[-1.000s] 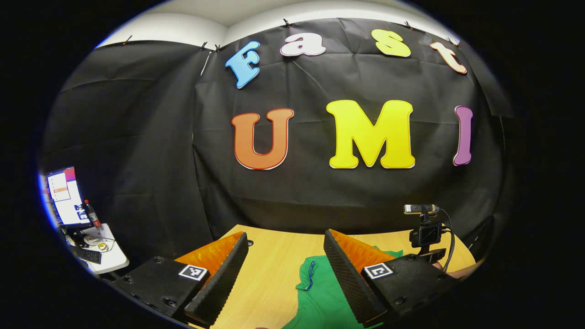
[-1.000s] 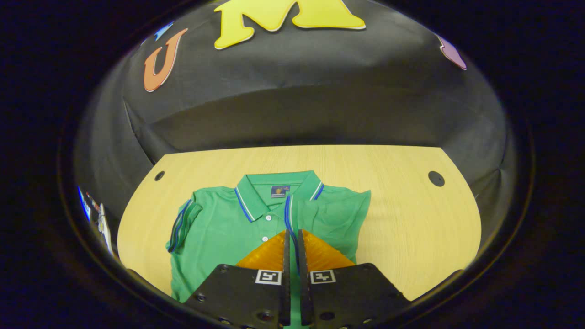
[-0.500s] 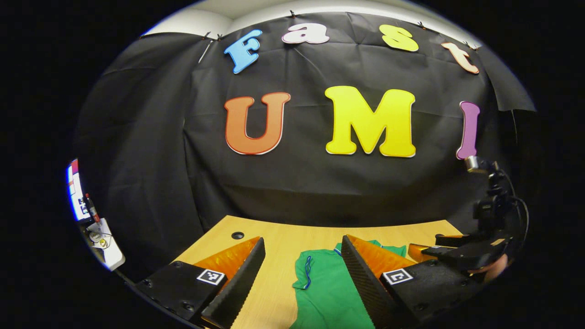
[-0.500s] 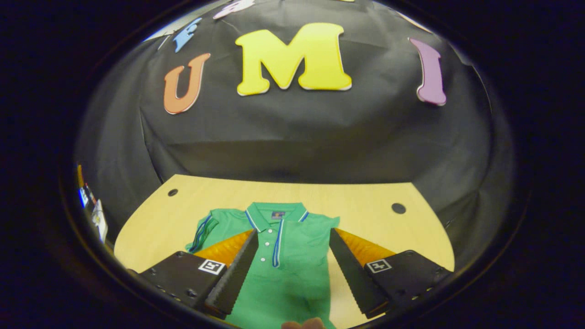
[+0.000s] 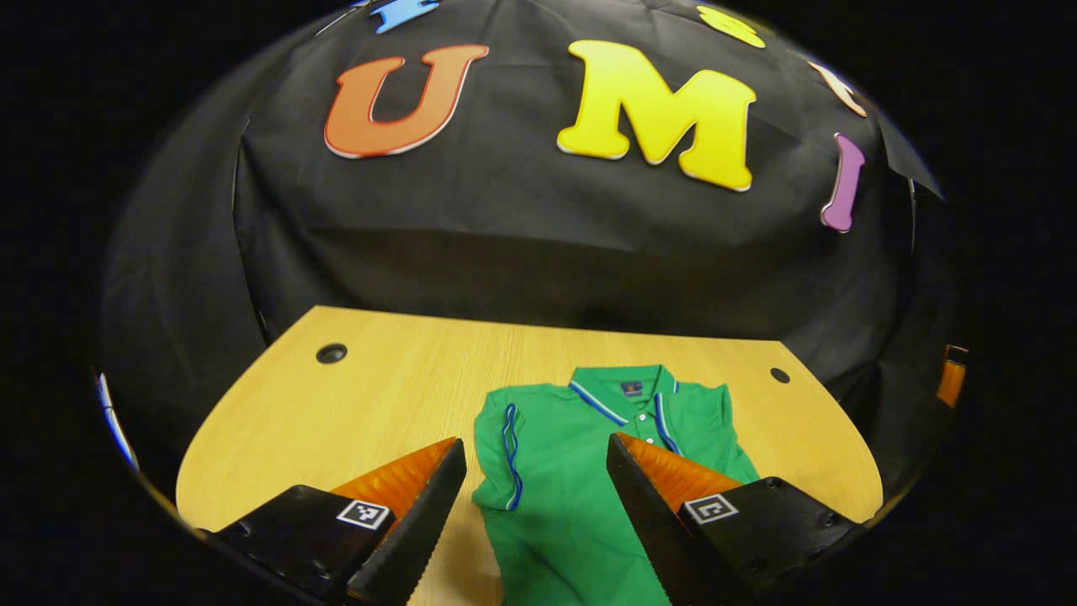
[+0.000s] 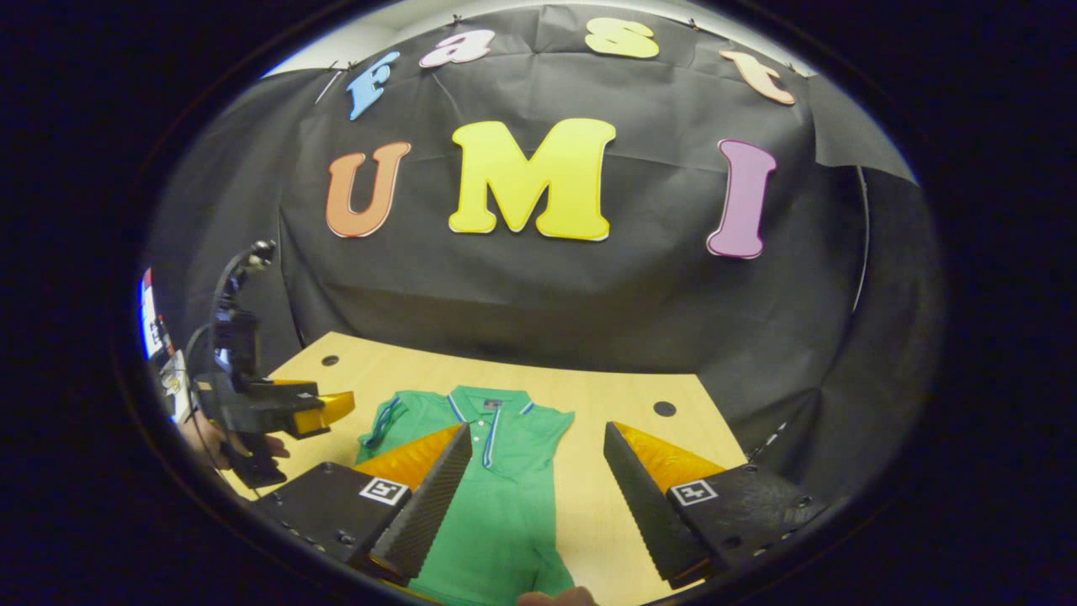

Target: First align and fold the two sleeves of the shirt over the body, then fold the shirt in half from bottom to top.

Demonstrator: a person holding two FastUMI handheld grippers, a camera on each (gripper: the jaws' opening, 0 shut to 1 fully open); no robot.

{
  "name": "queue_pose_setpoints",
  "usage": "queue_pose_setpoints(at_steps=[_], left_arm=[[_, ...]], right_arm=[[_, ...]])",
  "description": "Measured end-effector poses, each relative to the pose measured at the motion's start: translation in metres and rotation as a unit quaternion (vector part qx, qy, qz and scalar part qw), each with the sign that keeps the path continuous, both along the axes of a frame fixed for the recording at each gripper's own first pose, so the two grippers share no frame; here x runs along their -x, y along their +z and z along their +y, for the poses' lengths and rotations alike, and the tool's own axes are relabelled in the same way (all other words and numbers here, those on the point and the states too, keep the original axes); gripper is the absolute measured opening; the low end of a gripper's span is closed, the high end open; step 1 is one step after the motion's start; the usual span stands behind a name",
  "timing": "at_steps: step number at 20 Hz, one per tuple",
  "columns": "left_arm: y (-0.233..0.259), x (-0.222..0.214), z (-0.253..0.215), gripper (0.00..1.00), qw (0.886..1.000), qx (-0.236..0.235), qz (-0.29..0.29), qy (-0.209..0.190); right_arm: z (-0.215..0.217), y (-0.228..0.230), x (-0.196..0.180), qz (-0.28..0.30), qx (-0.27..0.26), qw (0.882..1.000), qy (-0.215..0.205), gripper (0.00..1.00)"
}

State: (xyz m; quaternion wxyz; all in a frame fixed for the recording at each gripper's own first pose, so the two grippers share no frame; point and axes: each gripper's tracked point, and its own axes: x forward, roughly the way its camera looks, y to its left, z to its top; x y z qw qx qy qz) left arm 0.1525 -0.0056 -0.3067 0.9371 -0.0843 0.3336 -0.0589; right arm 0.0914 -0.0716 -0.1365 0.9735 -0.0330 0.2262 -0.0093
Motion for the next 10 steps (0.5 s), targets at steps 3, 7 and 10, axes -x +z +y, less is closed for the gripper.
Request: queue_pose_setpoints(at_steps=[3,7,10], left_arm=[[-0.047,-0.011,0.010,1.00,0.999,-0.003,0.040,0.006],[-0.087,-0.023,0.014,1.00,0.997,-0.014,0.071,0.000],[-0.107,-0.031,0.007,1.00,0.996,-0.017,0.085,-0.011]], right_arm=[[-0.012,-0.001,0.014,0.010,-0.005,1.000,-0.020,0.96],[-0.021,-0.022,0.023,0.039,-0.001,0.999,-0.036,0.97],[-0.019,-0.040,0.029,0.076,-0.015,0.996,-0.040,0.96]])
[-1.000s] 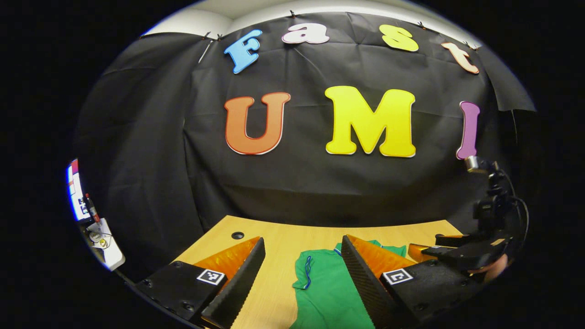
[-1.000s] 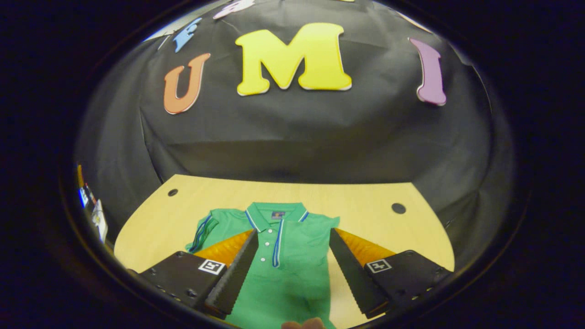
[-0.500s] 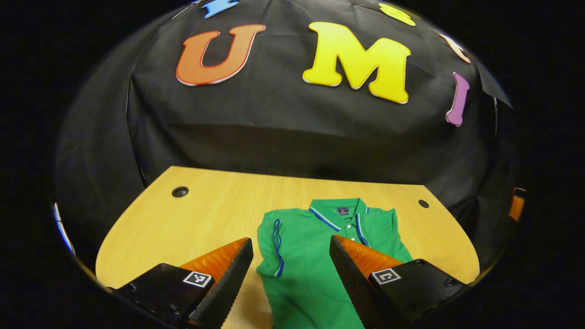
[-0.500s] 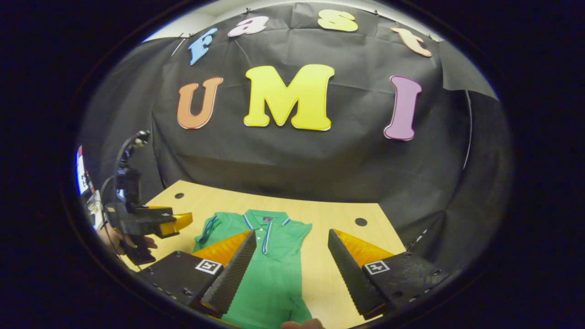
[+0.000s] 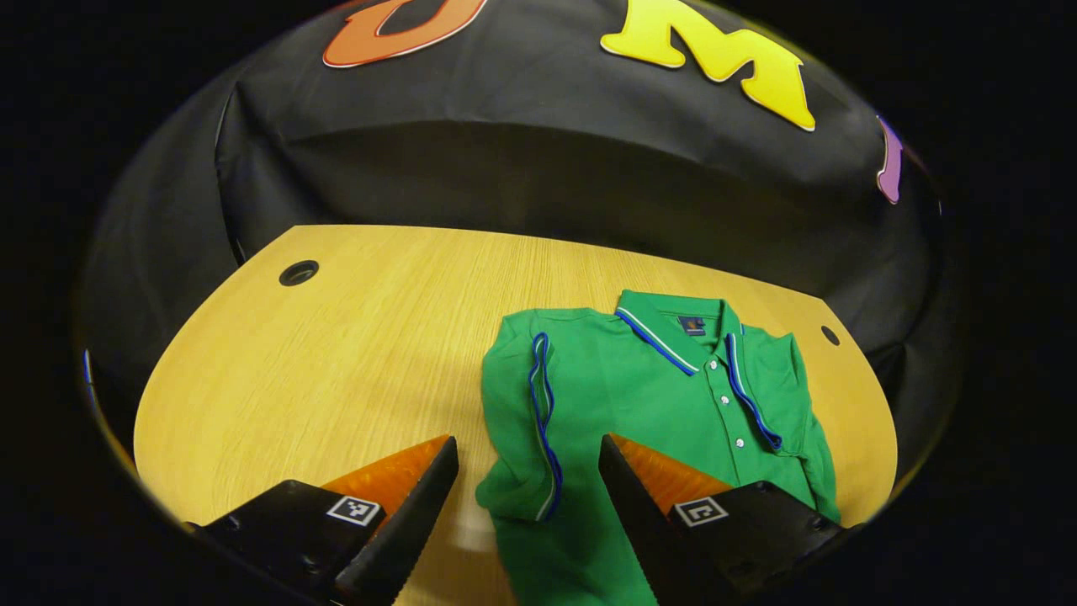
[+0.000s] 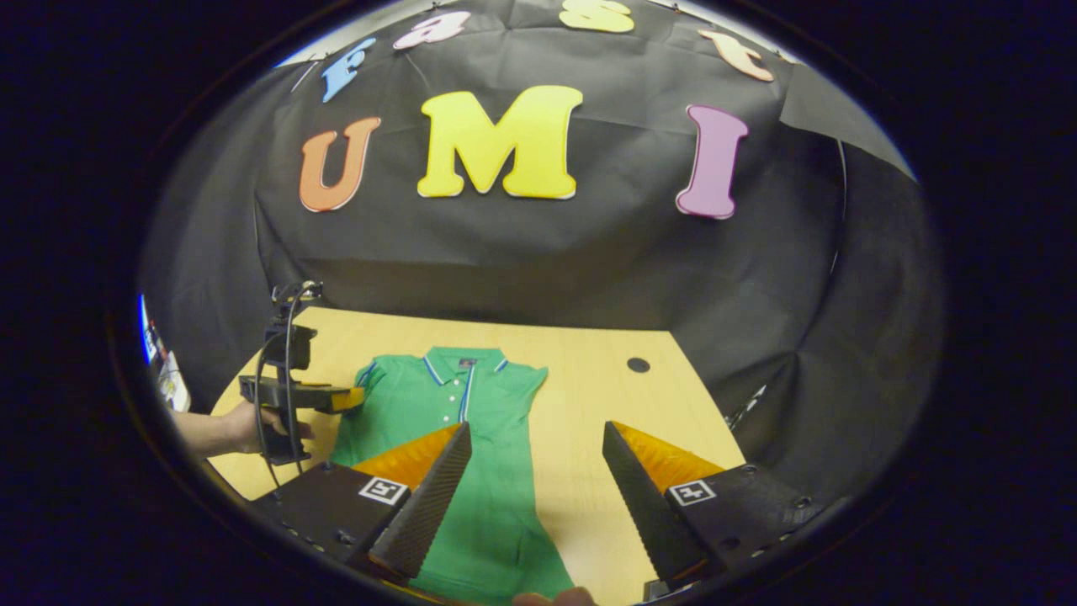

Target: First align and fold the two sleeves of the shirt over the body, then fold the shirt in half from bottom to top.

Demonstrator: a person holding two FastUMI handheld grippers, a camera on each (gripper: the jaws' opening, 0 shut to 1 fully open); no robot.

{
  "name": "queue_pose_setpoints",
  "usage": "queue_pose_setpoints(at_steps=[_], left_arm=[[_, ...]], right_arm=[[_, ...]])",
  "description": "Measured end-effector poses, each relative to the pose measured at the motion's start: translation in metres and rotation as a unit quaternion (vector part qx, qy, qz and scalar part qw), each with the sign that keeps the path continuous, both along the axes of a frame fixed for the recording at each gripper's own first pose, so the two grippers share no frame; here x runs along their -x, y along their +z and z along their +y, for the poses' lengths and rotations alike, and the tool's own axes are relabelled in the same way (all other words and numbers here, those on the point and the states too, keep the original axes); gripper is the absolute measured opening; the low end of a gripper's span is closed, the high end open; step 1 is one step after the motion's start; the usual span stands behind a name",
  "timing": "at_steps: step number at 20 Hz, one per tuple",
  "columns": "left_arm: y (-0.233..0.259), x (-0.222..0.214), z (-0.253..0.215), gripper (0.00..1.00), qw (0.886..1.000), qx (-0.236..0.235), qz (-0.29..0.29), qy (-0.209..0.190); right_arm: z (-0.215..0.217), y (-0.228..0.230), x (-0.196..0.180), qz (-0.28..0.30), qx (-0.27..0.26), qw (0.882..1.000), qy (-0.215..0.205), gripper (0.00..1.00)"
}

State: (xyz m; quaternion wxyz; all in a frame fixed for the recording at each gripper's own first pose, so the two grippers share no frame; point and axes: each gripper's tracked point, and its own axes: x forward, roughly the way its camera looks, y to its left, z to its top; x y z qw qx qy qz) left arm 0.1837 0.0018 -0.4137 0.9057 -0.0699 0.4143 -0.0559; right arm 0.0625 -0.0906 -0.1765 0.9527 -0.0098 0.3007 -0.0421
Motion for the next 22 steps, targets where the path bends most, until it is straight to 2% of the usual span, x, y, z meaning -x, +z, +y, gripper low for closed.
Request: queue_pose_setpoints(at_steps=[5,6,7,8,9,11,13,15,22], left_arm=[[-0.022,-0.010,0.002,1.00,0.999,-0.034,0.016,-0.014],[-0.025,-0.011,0.004,0.78,0.999,-0.041,0.019,-0.017],[-0.025,-0.013,0.006,0.72,0.999,-0.046,0.019,-0.018],[-0.025,-0.015,0.006,0.58,0.999,-0.048,0.019,-0.018],[-0.027,-0.016,0.007,0.36,0.998,-0.049,0.022,-0.014],[-0.026,-0.016,0.007,0.17,0.999,-0.045,0.028,-0.009],[-0.017,-0.019,0.008,0.10,0.999,-0.032,0.023,-0.005],[0.000,-0.024,0.009,0.08,1.000,-0.019,0.007,-0.007],[0.067,-0.036,-0.020,0.06,0.999,-0.003,-0.043,-0.018]], right_arm=[[0.002,-0.017,-0.006,0.023,-0.021,1.000,-0.003,0.97],[0.002,-0.020,-0.007,0.027,-0.025,0.999,-0.005,0.98],[0.002,-0.023,-0.008,0.031,-0.028,0.999,-0.006,0.96],[0.002,-0.025,-0.009,0.034,-0.032,0.999,-0.006,0.96],[0.002,-0.027,-0.010,0.037,-0.038,0.999,-0.008,0.97],[0.001,-0.026,-0.011,0.033,-0.044,0.998,-0.013,0.98],[0.000,-0.026,-0.011,0.030,-0.046,0.998,-0.014,0.96],[-0.002,-0.026,-0.010,0.027,-0.053,0.998,-0.018,0.94],[-0.003,-0.023,-0.005,0.016,-0.084,0.996,-0.027,0.96]])
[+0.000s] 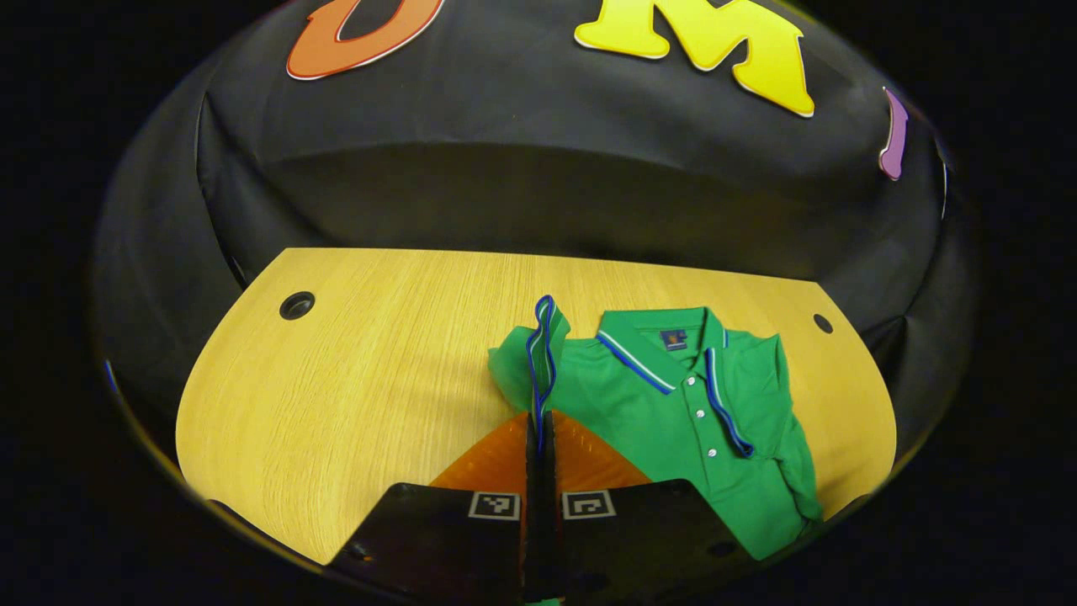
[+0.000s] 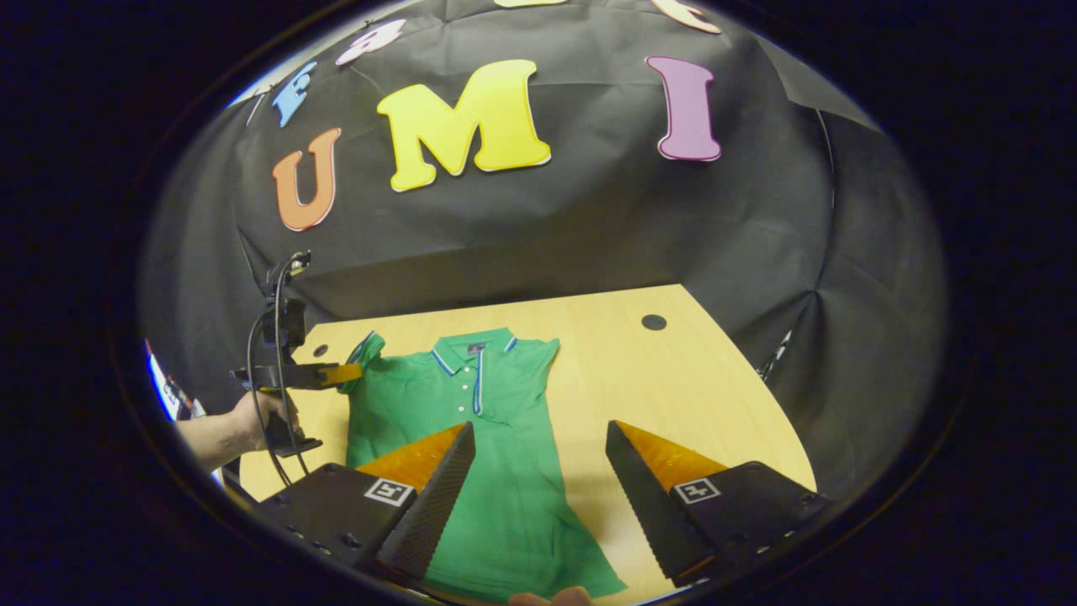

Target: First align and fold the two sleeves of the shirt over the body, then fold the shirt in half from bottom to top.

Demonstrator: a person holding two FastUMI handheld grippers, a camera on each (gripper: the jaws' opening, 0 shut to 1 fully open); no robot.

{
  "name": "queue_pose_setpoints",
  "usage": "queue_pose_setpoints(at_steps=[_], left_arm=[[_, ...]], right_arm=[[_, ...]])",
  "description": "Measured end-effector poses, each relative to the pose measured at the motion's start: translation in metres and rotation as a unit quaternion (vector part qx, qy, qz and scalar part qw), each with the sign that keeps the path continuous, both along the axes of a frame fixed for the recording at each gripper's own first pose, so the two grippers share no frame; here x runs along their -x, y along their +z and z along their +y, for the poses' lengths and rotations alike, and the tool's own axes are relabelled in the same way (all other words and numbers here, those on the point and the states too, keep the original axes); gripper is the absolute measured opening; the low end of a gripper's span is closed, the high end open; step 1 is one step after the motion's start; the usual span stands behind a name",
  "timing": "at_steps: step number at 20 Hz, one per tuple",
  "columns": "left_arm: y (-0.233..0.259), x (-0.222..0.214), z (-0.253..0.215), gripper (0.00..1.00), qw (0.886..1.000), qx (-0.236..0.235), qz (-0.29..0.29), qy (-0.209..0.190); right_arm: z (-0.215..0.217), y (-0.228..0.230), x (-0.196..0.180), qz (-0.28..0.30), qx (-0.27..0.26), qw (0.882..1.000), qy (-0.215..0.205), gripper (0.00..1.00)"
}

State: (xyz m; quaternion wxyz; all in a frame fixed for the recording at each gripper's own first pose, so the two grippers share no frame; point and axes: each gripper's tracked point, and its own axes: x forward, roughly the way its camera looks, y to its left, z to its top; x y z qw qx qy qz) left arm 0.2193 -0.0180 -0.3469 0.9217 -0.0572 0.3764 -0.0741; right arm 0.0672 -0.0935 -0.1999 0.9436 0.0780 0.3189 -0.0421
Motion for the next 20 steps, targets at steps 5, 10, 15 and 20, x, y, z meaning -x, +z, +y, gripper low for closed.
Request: queue_pose_setpoints(at_steps=[5,10,15,20], left_arm=[[0.002,-0.003,-0.054,0.06,1.000,0.008,0.010,-0.018],[-0.007,-0.003,-0.117,0.06,0.998,0.021,0.026,-0.045],[-0.022,0.000,-0.140,0.17,0.997,0.021,0.049,-0.051],[0.007,0.007,-0.120,0.98,0.999,0.014,0.011,-0.037]], right_arm=[[-0.020,0.012,0.016,-0.013,0.005,1.000,-0.013,0.96],[-0.053,0.011,0.033,-0.006,0.004,0.999,-0.050,0.96],[-0.068,0.009,0.036,-0.005,-0.002,0.998,-0.069,0.96],[-0.054,0.010,0.030,-0.011,0.005,0.999,-0.045,0.96]])
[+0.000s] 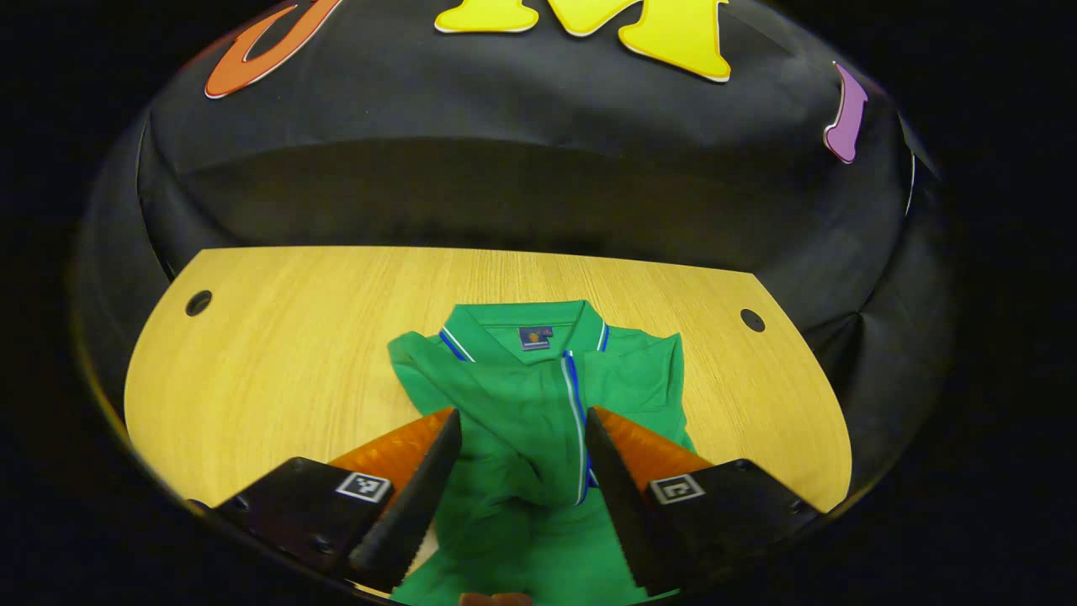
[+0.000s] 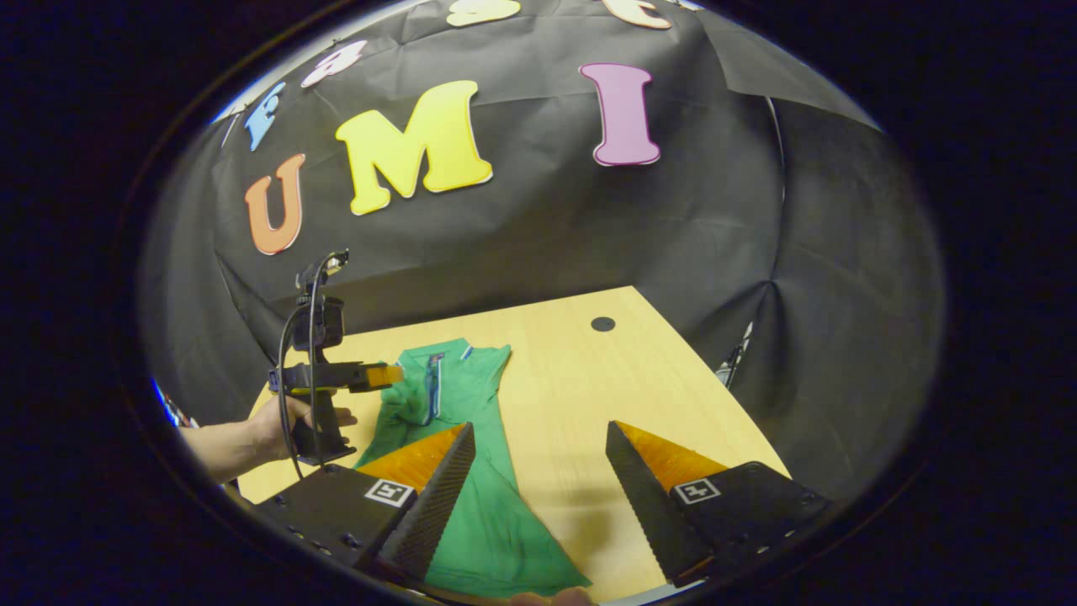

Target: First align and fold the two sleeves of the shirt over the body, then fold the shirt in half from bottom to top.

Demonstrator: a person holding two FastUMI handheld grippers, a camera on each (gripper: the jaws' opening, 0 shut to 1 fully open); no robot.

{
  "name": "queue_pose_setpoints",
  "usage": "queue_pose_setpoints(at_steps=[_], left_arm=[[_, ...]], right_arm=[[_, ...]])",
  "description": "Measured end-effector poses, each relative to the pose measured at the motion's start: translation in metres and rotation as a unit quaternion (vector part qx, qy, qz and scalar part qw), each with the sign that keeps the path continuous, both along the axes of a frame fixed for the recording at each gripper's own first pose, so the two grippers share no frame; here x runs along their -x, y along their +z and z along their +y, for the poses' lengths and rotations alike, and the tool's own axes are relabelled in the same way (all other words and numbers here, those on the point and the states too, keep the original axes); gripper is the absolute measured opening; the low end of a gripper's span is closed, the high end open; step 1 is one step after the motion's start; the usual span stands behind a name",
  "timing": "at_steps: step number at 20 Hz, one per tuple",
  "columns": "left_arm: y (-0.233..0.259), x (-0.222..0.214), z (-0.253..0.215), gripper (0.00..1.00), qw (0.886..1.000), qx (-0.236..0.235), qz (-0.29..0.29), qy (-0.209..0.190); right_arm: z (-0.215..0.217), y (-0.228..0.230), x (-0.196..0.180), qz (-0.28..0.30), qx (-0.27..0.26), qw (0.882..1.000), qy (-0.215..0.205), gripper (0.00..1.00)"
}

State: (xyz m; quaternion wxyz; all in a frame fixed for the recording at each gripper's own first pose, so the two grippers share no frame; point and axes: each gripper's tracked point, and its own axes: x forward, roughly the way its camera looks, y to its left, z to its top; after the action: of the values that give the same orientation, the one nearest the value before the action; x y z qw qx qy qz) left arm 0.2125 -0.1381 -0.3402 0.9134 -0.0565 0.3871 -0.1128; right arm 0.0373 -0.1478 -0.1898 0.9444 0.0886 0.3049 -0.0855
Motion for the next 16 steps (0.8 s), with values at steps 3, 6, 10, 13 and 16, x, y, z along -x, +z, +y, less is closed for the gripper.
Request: queue_pose_setpoints(at_steps=[3,6,10,13,16], left_arm=[[0.025,0.013,0.019,1.00,1.000,-0.002,-0.022,0.013],[0.056,0.027,0.045,1.00,0.998,-0.010,-0.059,0.023],[0.105,0.062,0.077,1.00,0.994,-0.019,-0.105,0.034],[0.134,0.098,0.090,1.00,0.991,-0.005,-0.128,0.042],[0.144,0.145,0.105,1.00,0.990,0.000,-0.136,0.038]], right_arm=[[0.018,0.006,-0.005,-0.009,0.012,0.999,0.030,0.96],[0.034,0.016,-0.009,-0.026,0.034,0.997,0.065,0.96],[0.050,0.020,-0.006,-0.041,0.047,0.994,0.089,0.96],[0.057,0.020,0.008,-0.044,0.053,0.993,0.101,0.96],[0.058,0.015,0.029,-0.034,0.056,0.992,0.109,0.96]])
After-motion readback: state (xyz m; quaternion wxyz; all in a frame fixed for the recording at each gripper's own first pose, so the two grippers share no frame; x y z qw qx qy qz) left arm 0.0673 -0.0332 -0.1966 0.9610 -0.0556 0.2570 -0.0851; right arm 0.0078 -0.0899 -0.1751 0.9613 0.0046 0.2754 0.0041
